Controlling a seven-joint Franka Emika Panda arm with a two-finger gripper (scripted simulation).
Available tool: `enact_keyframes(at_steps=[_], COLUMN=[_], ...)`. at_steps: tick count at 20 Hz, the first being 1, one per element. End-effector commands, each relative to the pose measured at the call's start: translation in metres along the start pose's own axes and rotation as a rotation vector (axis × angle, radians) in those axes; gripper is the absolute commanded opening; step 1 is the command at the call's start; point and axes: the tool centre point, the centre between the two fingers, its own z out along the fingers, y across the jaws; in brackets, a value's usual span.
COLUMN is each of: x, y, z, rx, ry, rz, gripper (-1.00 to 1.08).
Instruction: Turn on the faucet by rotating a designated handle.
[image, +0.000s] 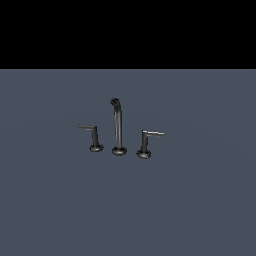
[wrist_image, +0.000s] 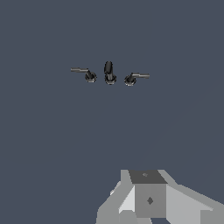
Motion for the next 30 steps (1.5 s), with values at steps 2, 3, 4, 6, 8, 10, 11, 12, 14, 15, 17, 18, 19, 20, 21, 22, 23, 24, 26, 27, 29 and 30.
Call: enact_keyframes(at_steps=[2,3,4,6,8,10,11,12,14,15,17,18,19,20,21,22,23,24,26,27,29,30], x=[0.017,0.023,0.028,0.04,0.051,0.062,0.067,0.073,0.083,0.088,0.099,0.104,0.109,0.114,0.118,0.123,0.128,0.133,0.142,0.146,0.155,0.159], y=[-0.009,-0.011,-0.014,-0.02,-0.026,-0.032,-0.036,-0.039,-0.045,-0.048,-0.054,-0.057,-0.06,-0.062,-0.065,-0.068,-0.071,-0.074,-0.08,-0.083,-0.088,-0.091], z=[0.008,0.011,0.015,0.021,0.028,0.036,0.04,0.044,0.053,0.057,0.066,0.071,0.076,0.081,0.086,0.091,0.096,0.102,0.113,0.119,0.13,0.136], rx=[0.022,0.029,0.035,0.048,0.059,0.069,0.073,0.078,0.085,0.088,0.094,0.096,0.098,0.1,0.101,0.103,0.103,0.104,0.104,0.104,0.103,0.102], ry=[-0.007,-0.01,-0.013,-0.019,-0.026,-0.033,-0.036,-0.04,-0.047,-0.051,-0.058,-0.062,-0.065,-0.069,-0.072,-0.075,-0.078,-0.081,-0.087,-0.089,-0.094,-0.095], rz=[0.068,0.09,0.114,0.162,0.211,0.261,0.286,0.311,0.362,0.388,0.44,0.466,0.493,0.519,0.546,0.573,0.6,0.626,0.681,0.708,0.762,0.79], gripper=[-1.0,-1.0,-1.0,-1.0,-1.0,-1.0,-1.0,-1.0,-1.0,-1.0,-1.0,-1.0,-1.0,-1.0,-1.0,-1.0,-1.0,-1.0,-1.0,-1.0,-1.0,-1.0])
